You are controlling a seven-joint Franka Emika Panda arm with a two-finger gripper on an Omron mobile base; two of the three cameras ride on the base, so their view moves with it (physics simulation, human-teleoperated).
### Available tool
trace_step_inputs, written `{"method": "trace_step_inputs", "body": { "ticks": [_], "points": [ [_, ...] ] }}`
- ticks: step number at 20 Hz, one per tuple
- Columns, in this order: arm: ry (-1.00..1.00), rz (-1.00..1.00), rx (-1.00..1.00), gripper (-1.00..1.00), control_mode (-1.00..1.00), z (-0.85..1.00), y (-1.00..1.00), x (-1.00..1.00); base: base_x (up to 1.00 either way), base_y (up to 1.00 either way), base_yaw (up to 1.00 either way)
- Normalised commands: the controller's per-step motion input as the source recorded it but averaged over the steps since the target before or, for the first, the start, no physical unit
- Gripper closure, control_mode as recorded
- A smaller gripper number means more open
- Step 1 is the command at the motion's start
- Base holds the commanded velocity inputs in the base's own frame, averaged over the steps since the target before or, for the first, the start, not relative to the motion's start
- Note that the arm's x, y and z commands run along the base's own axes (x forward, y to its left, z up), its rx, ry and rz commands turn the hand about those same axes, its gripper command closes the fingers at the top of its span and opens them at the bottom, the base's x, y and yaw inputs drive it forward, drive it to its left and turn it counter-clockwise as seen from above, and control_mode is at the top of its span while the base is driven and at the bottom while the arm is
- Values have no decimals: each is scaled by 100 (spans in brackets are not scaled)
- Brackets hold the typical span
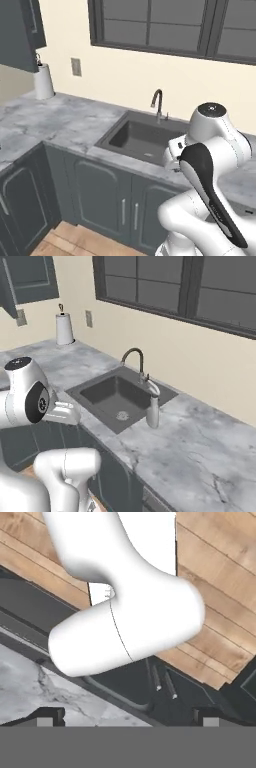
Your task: Locate and retrieve the spray and dish brush from the cabinet. Place them next to the sink.
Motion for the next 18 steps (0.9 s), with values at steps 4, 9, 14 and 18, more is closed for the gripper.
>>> {"method": "trace_step_inputs", "body": {
  "ticks": [4,9,14,18],
  "points": [
    [0,0,0,-100,100,0,0,0,17,0,50],
    [0,0,0,-100,100,0,0,0,2,0,50],
    [0,0,0,-100,100,0,0,0,1,0,50],
    [0,0,0,-100,100,0,0,0,18,0,50]
  ]
}}
